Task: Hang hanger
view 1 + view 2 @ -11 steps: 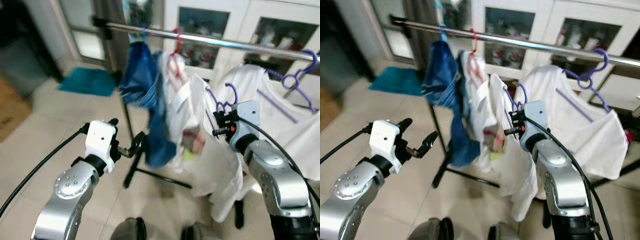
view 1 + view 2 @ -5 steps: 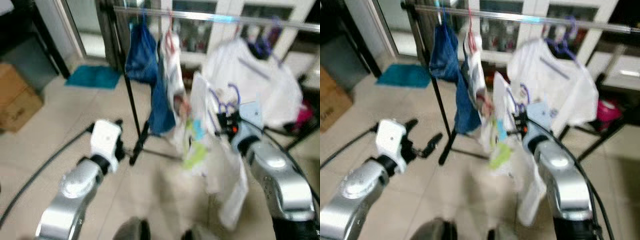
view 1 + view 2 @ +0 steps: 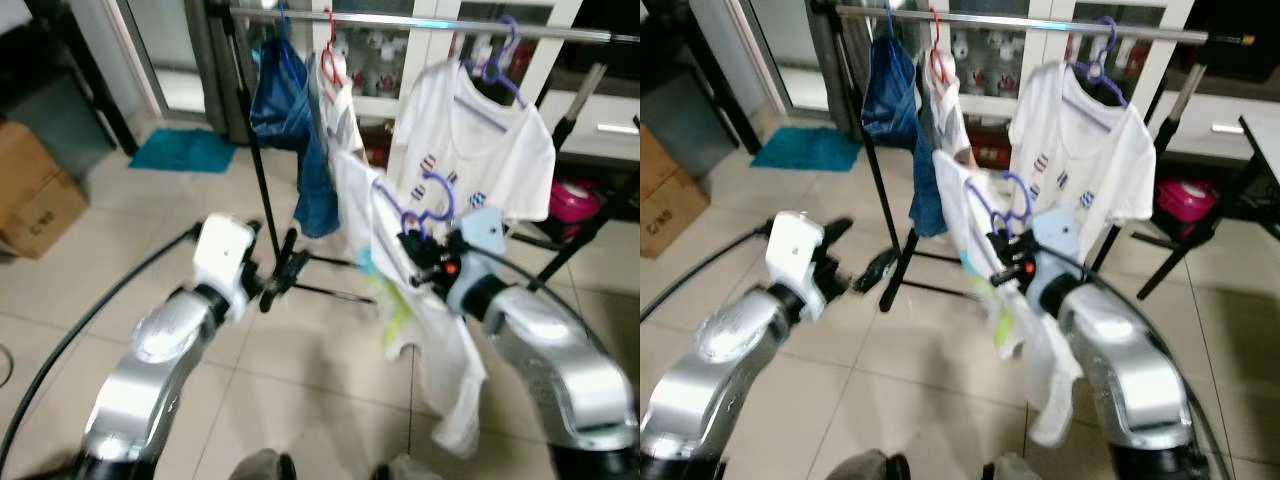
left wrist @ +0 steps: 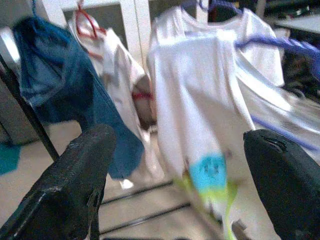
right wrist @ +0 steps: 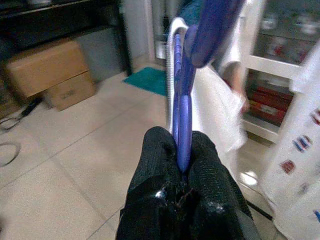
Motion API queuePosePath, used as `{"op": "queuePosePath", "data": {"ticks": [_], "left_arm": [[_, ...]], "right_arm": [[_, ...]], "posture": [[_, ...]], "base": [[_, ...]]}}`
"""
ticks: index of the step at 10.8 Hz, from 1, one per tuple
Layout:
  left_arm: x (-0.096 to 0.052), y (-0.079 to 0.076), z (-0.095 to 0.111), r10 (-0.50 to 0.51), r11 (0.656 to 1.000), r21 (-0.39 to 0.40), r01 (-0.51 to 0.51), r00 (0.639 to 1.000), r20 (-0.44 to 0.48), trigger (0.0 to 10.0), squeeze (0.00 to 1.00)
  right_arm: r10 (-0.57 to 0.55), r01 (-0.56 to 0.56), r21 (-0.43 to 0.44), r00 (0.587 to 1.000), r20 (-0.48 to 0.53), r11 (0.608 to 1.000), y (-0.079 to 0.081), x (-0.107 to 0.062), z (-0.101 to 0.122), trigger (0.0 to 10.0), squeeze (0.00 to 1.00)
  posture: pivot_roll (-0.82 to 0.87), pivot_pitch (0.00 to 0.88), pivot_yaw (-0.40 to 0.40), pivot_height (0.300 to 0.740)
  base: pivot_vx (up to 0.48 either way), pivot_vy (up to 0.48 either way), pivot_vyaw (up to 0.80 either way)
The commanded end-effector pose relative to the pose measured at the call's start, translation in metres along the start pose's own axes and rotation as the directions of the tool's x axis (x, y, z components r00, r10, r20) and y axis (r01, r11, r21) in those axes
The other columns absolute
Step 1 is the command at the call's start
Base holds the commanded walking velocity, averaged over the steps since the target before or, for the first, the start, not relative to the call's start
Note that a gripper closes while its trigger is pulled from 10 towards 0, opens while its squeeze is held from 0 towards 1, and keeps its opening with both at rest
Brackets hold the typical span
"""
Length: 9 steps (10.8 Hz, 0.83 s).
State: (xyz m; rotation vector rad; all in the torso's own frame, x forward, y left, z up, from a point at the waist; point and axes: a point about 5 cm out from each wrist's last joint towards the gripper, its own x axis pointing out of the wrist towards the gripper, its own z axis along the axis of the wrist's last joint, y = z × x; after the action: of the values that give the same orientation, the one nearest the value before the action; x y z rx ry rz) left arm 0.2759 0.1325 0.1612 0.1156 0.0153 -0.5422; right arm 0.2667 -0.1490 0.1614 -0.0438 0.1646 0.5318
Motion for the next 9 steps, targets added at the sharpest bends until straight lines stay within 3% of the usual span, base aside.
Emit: {"op": "queuePosePath", "data": {"ticks": [1, 3, 4, 7, 8, 9], "left_arm": [[0.008, 0.004, -0.002, 0.020, 1.000, 0.011, -0.019, 1.000, -0.013, 10.0, 1.00], [0.018, 0.001, 0.000, -0.011, 1.000, -0.002, 0.011, 1.000, 0.008, 10.0, 1.00], [0.025, -0.006, 0.001, -0.060, 0.998, -0.029, 0.061, 0.998, 0.023, 10.0, 0.00], [0.035, -0.029, -0.002, -0.210, 0.976, -0.041, 0.212, 0.977, 0.038, 10.0, 0.00], [0.038, -0.027, -0.004, -0.178, 0.984, -0.024, 0.179, 0.984, 0.024, 10.0, 0.00], [0.042, -0.015, -0.003, -0.083, 0.996, 0.018, 0.083, 0.996, 0.040, 2.3, 0.00]], "right_arm": [[0.107, -0.105, -0.020, 0.991, 0.076, 0.994, 0.012, -0.001, 0.014, 0.0, 0.00], [0.171, -0.167, -0.042, 0.982, 0.085, 0.985, 0.016, -0.003, 0.018, 0.0, 0.00], [0.226, -0.222, -0.056, 0.969, 0.095, 0.974, 0.022, -0.006, 0.022, 0.0, 0.00], [0.295, -0.290, -0.059, 0.948, 0.116, 0.955, 0.030, -0.010, 0.027, 0.0, 0.00], [0.312, -0.307, -0.060, 0.943, 0.117, 0.950, 0.032, -0.010, 0.028, 0.0, 0.00], [0.331, -0.326, -0.053, 0.935, 0.127, 0.944, 0.034, -0.011, 0.029, 0.0, 0.00]], "posture": [[-0.15, 0.117, 0.040, 0.740], [-0.16, 0.106, 0.046, 0.740], [-0.17, 0.100, 0.048, 0.740], [-0.17, 0.095, 0.039, 0.740], [-0.18, 0.094, 0.039, 0.740], [-0.18, 0.093, 0.036, 0.740]], "base": [[0.000, 0.000, 0.00], [0.000, 0.000, 0.00], [0.000, 0.000, 0.00], [0.000, 0.000, 0.00], [0.000, 0.000, 0.00], [0.000, 0.000, 0.00]]}}
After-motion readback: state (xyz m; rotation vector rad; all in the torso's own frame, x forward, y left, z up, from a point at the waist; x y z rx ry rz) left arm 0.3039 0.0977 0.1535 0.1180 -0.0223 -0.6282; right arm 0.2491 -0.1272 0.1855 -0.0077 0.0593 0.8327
